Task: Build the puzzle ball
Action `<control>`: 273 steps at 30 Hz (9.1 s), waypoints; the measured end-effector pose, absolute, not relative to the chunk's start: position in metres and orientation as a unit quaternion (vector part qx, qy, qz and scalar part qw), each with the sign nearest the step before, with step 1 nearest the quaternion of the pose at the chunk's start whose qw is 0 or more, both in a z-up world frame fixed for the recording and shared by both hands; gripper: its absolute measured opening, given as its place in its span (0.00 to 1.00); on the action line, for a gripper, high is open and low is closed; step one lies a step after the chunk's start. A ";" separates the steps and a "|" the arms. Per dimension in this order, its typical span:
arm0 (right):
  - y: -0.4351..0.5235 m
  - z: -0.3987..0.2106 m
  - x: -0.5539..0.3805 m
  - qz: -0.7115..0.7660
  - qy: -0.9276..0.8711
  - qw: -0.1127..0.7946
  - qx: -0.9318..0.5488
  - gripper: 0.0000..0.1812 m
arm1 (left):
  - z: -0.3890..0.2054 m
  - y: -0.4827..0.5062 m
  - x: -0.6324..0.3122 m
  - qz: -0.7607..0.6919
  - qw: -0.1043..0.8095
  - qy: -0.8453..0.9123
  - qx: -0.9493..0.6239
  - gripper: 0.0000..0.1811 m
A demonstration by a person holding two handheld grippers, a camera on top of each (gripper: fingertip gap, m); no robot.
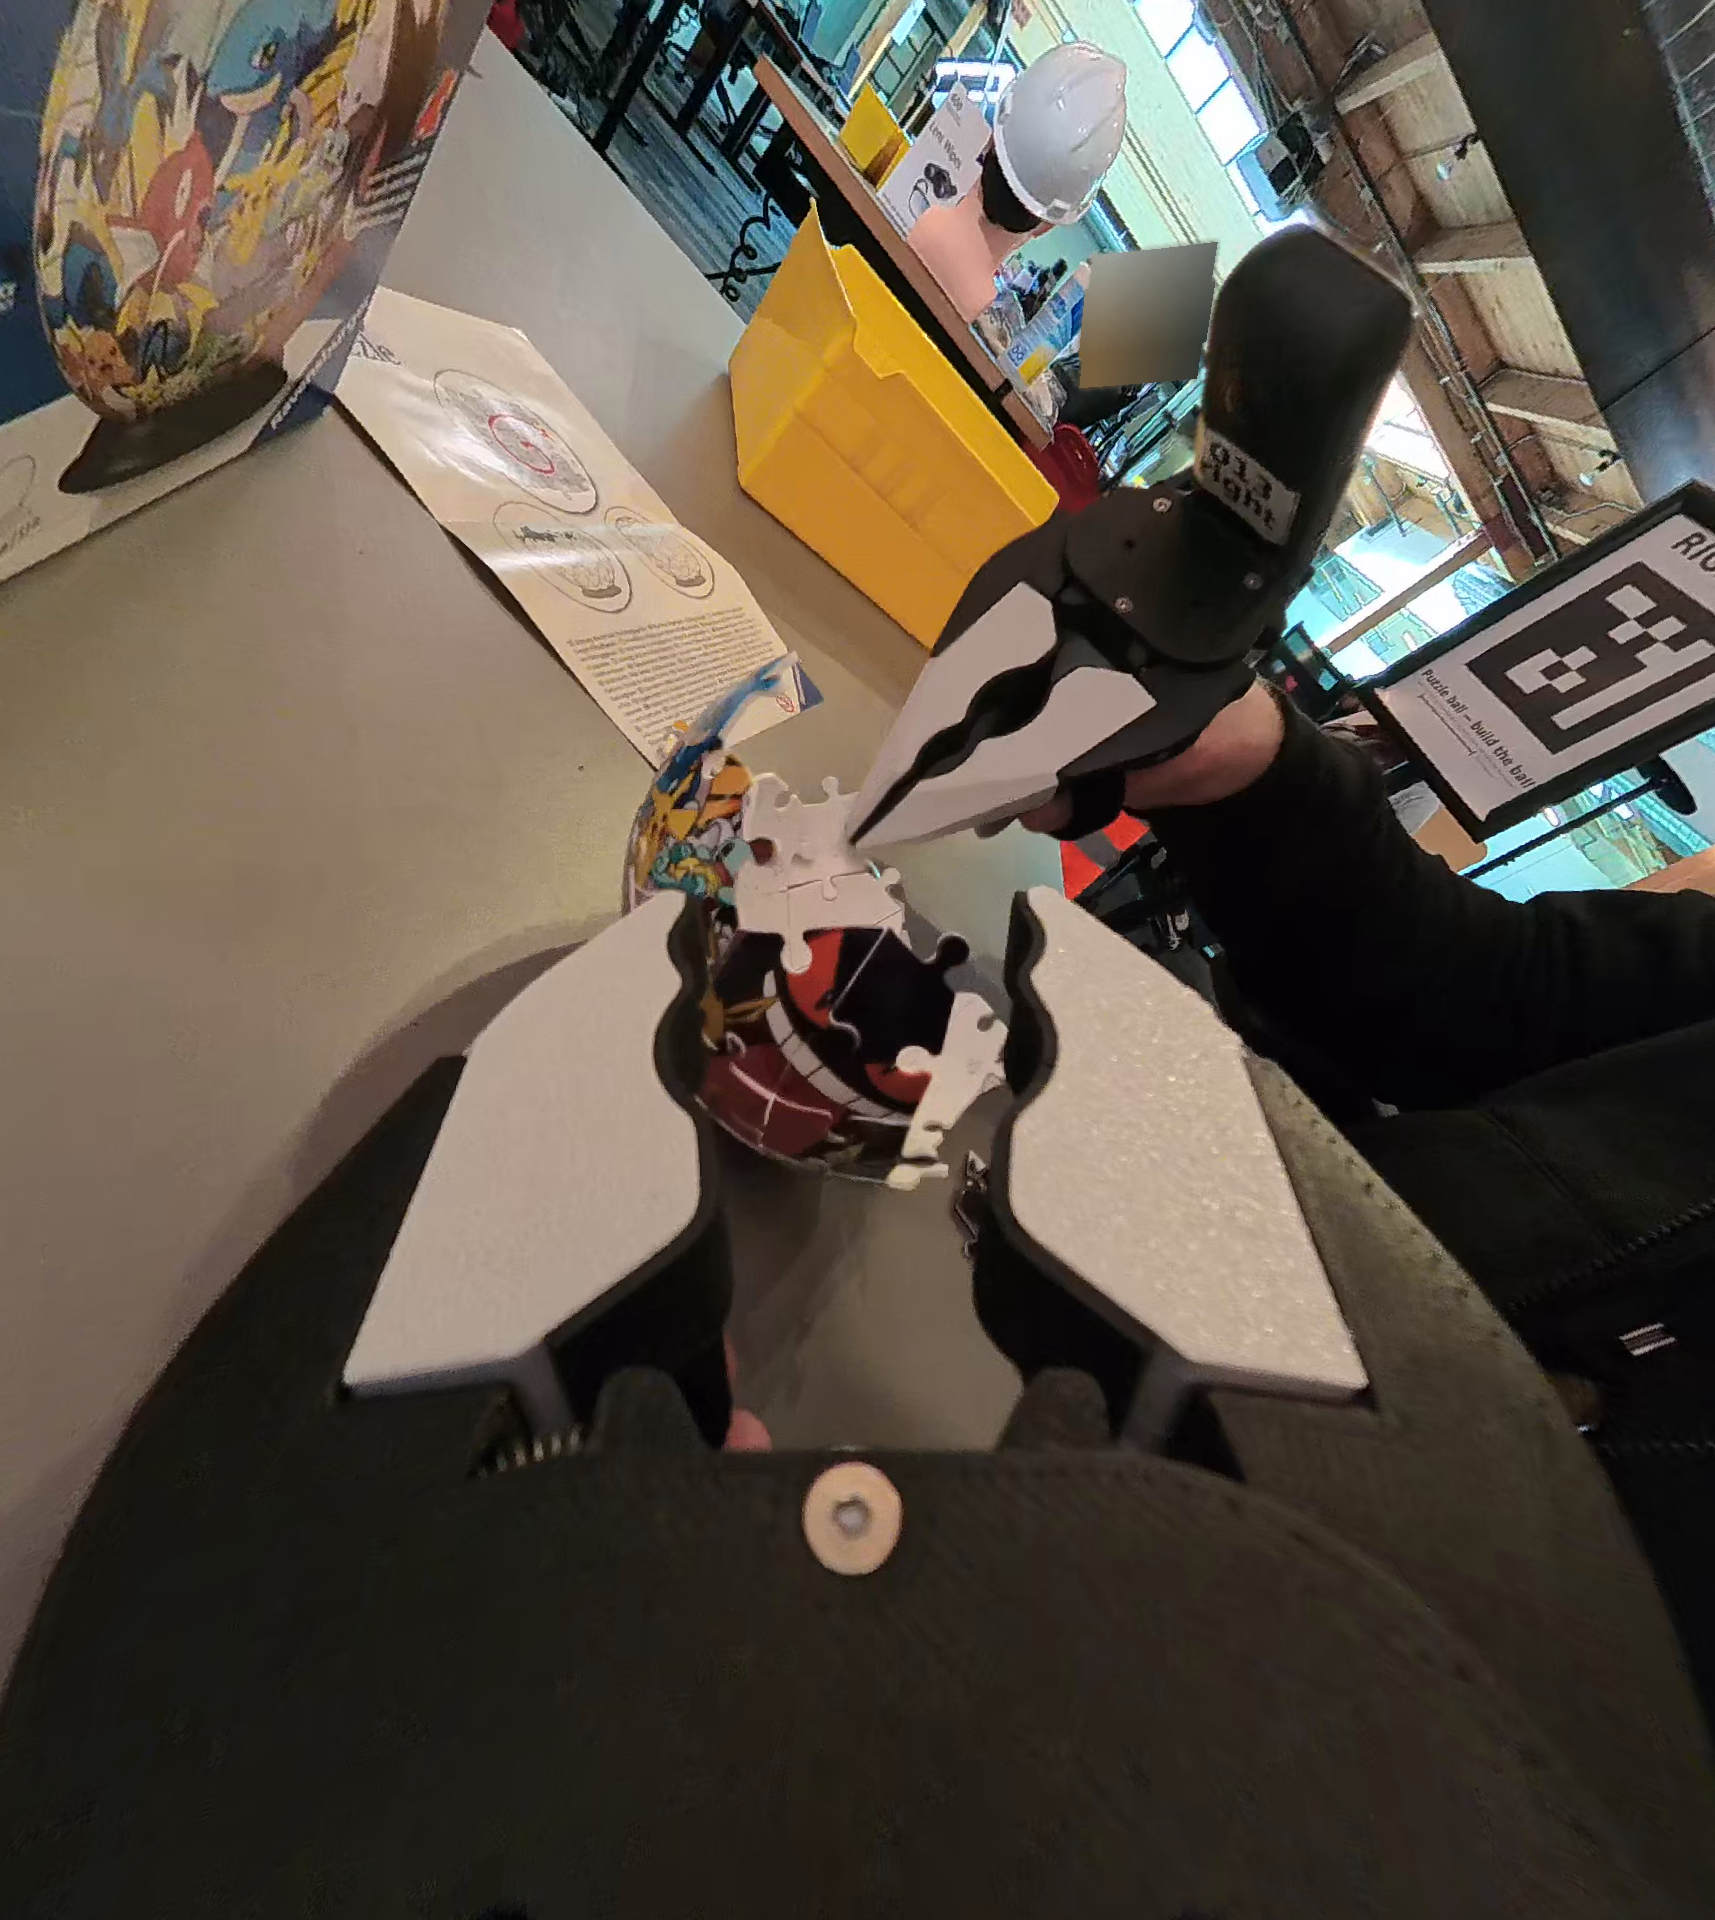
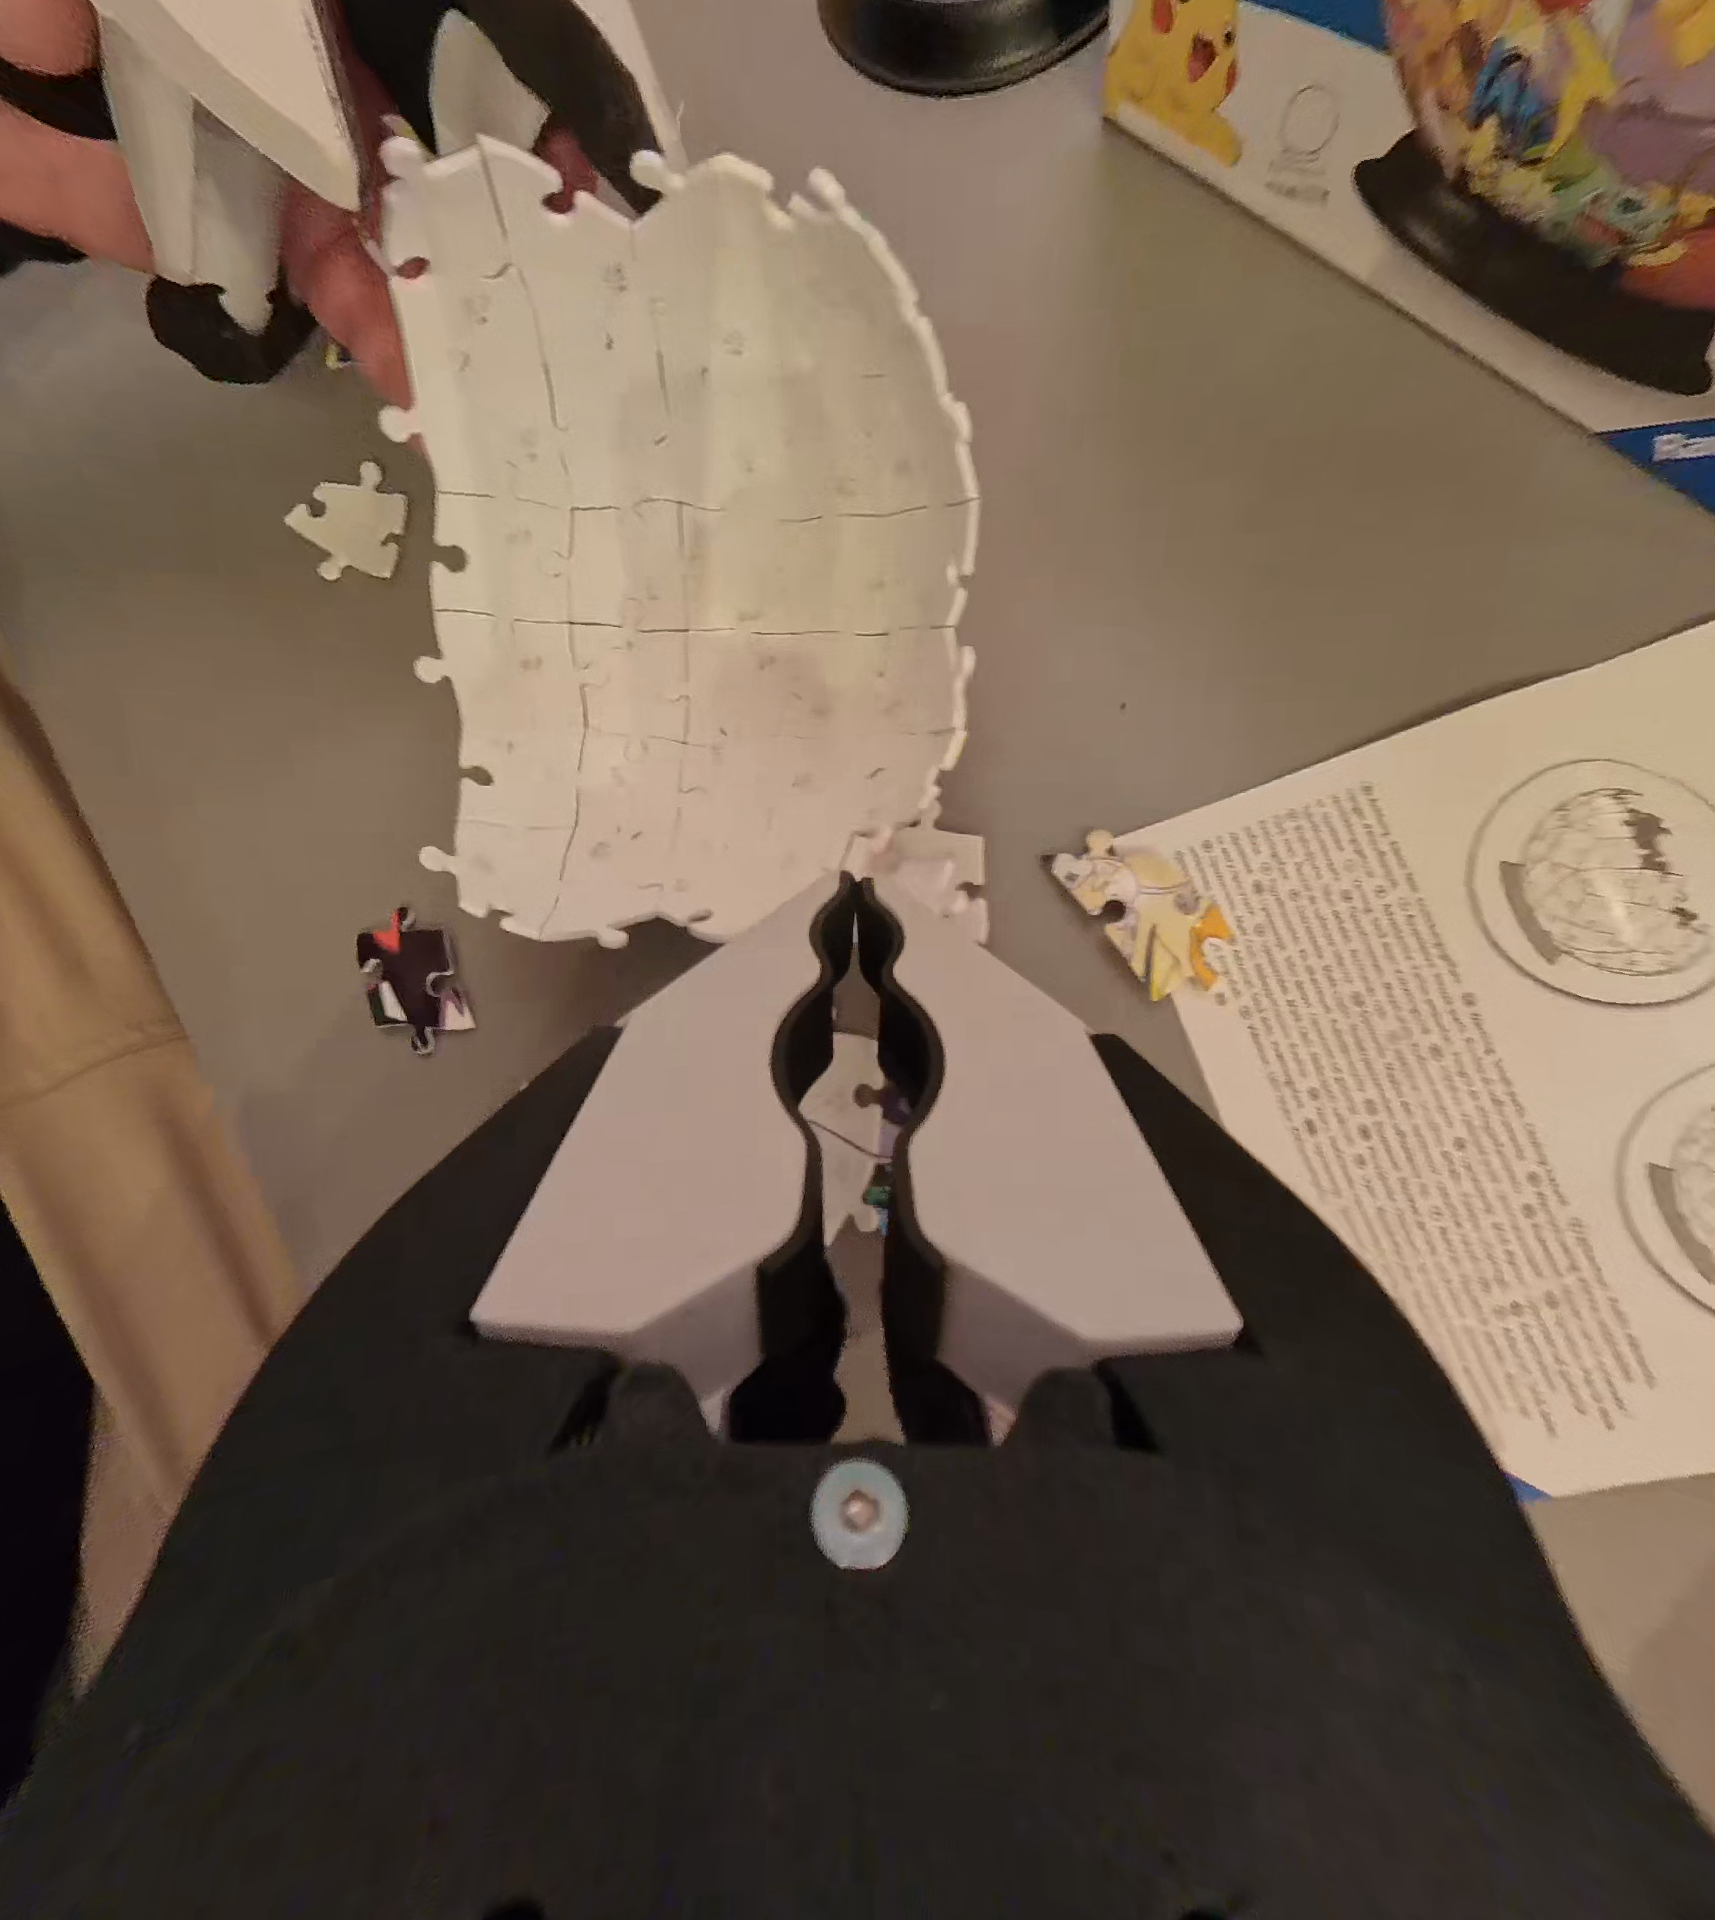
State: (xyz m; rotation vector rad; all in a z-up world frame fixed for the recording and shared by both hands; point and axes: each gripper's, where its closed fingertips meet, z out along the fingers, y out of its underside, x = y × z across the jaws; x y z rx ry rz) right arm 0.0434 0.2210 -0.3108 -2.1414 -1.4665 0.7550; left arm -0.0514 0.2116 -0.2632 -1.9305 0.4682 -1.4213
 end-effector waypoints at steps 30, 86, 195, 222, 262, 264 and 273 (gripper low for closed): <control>0.222 -0.283 0.058 0.287 -0.481 0.278 -0.781 0.00 | -0.314 0.222 -0.062 -0.234 0.360 0.096 -0.898 0.08; 0.229 -0.346 -0.015 0.207 -0.606 0.296 -0.708 0.00 | -0.249 0.252 -0.060 0.284 0.446 0.388 -0.755 0.01; 0.220 -0.346 0.007 0.129 -0.525 0.326 -0.776 0.02 | -0.247 0.236 -0.078 0.311 0.452 0.358 -0.755 0.01; 0.200 -0.340 0.008 0.212 -0.569 0.280 -0.743 0.10 | -0.249 0.237 -0.085 0.307 0.452 0.346 -0.763 0.01; 0.210 -0.343 -0.011 0.197 -0.518 0.319 -0.769 0.00 | -0.246 0.233 -0.072 0.304 0.463 0.344 -0.758 0.01; 0.209 -0.344 -0.013 0.195 -0.524 0.319 -0.765 0.00 | -0.245 0.233 -0.071 0.305 0.465 0.346 -0.756 0.01; 0.202 -0.347 -0.017 0.166 -0.571 0.325 -0.735 0.00 | -0.241 0.230 -0.065 0.306 0.471 0.350 -0.749 0.01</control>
